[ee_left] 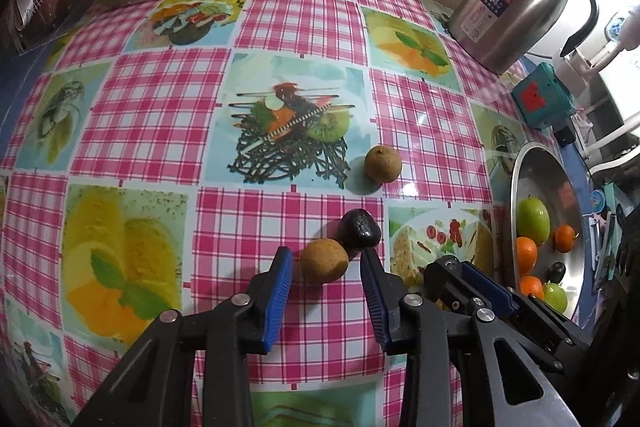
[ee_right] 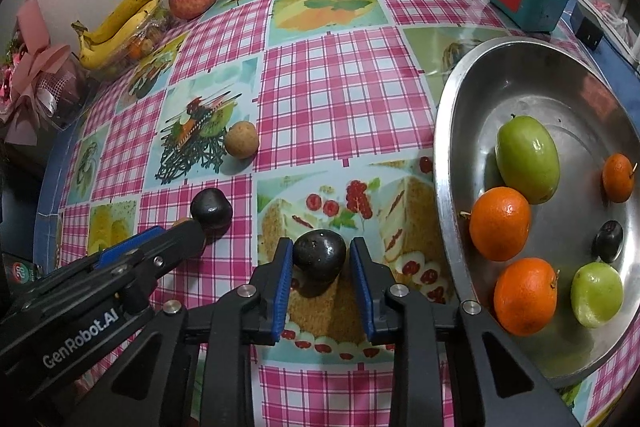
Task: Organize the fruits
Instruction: 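Close the left tool on the brown kiwi while the right tool lifts the plum, then carry the kiwi with the left tool while the right tool carries the plum over the plate, then open the left tool over the plate while the right tool releases the plum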
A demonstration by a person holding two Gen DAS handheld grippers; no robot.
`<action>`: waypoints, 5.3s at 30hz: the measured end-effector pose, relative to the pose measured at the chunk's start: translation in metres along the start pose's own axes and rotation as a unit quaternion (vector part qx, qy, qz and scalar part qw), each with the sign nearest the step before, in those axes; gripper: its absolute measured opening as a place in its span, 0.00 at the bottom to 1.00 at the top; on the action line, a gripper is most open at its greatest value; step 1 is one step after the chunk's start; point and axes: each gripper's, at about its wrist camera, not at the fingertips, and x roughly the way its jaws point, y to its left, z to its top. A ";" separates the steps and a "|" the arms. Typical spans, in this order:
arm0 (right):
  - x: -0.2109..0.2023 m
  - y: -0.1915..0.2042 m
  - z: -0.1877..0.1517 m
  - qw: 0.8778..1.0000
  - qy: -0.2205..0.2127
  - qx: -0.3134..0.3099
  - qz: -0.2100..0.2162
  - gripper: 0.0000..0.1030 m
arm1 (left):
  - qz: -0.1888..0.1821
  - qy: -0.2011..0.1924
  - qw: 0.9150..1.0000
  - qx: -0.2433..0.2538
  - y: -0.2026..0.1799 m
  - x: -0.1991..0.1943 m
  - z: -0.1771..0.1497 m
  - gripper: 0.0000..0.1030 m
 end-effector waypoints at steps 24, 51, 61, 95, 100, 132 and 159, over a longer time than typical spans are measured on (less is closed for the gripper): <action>-0.010 -0.004 0.002 1.000 -0.010 0.011 0.009 0.25 | 0.010 -0.013 1.000 0.017 -0.007 -0.006 0.000 0.28; -0.053 -0.038 0.011 0.998 -0.049 0.040 -0.009 0.25 | 0.004 -0.057 0.998 0.031 -0.037 -0.039 0.005 0.28; -0.067 -0.088 0.013 0.993 -0.054 0.094 -0.037 0.25 | -0.001 -0.054 0.996 0.076 -0.080 -0.036 -0.001 0.28; -0.092 -0.159 0.004 0.983 -0.065 0.158 -0.063 0.26 | -0.043 -0.063 0.976 0.205 -0.199 0.000 -0.039 0.28; -0.088 -0.157 0.004 0.984 -0.059 0.154 -0.063 0.26 | -0.041 -0.063 0.976 0.207 -0.201 0.002 -0.040 0.28; -0.075 -0.154 0.004 0.986 -0.028 0.149 -0.066 0.27 | -0.045 -0.046 0.976 0.208 -0.200 0.009 -0.040 0.34; -0.082 -0.153 0.007 0.986 -0.046 0.143 -0.068 0.60 | -0.004 -0.041 0.992 0.119 -0.158 0.004 -0.022 0.65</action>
